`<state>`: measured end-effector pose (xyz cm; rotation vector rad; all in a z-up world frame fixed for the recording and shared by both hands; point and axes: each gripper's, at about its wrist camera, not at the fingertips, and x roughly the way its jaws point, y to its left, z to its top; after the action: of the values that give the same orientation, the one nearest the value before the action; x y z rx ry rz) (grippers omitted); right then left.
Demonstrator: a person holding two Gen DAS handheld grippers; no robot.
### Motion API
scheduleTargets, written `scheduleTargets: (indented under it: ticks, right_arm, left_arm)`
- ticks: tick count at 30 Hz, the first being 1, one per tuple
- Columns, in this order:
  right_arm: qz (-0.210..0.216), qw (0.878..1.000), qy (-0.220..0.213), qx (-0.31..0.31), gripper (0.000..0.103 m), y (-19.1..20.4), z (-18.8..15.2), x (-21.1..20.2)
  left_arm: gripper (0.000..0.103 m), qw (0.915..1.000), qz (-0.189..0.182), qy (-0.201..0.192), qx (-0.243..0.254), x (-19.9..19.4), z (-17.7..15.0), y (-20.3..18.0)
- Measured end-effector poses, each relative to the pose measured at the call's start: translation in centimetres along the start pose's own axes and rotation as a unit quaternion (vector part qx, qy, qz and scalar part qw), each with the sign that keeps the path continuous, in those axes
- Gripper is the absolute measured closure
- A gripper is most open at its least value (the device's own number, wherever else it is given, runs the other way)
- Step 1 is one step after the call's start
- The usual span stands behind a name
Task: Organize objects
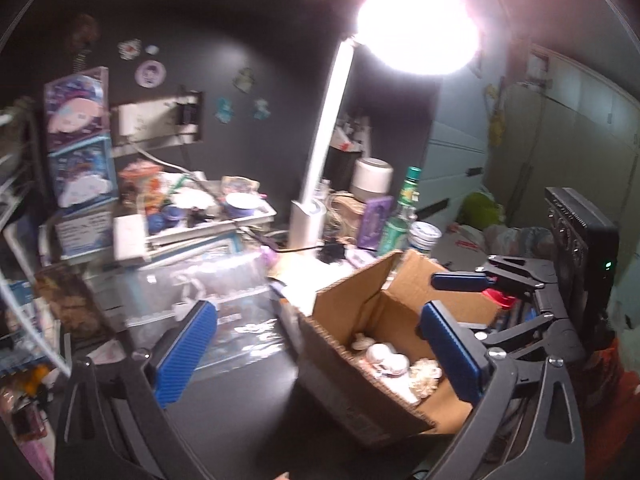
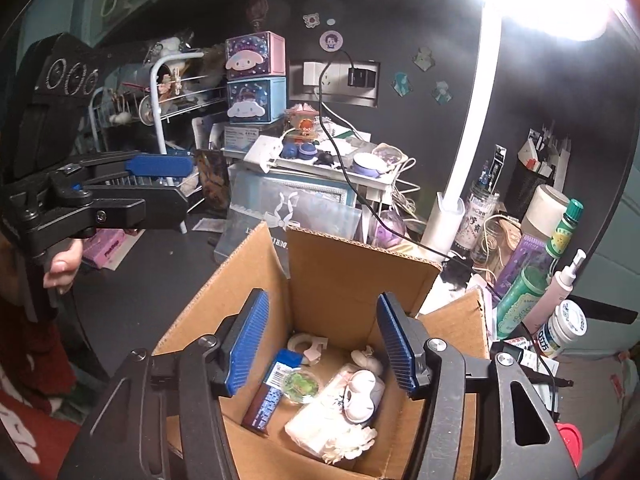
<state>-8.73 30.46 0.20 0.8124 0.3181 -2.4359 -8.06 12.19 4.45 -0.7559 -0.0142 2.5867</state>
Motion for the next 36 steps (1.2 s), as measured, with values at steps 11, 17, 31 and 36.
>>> scheduleTargets:
  ticks: [11, 17, 31, 36]
  right_arm:
    - [0.018, 0.999, -0.046, -0.012, 0.014, 1.8, 0.4, -1.0]
    - [0.039, 0.996, -0.082, 0.005, 0.008, 1.5, 0.3, -2.0]
    - [0.036, 0.995, -0.090, 0.019, 0.008, 1.6, 0.3, -2.1]
    - [0.036, 0.995, -0.090, 0.016, 0.008, 2.1, 0.2, -2.2]
  left_arm:
    - [0.001, 0.9880, 0.136, -0.042, -0.058, -3.8, -3.1, 2.6]
    - [0.001, 0.9855, 0.144, -0.051, -0.074, -4.6, -3.9, 2.8]
    - [0.001, 0.9858, 0.144, -0.050, -0.069, -4.9, -4.1, 2.4]
    - [0.001, 0.9854, 0.146, -0.050, -0.073, -4.9, -4.1, 2.7]
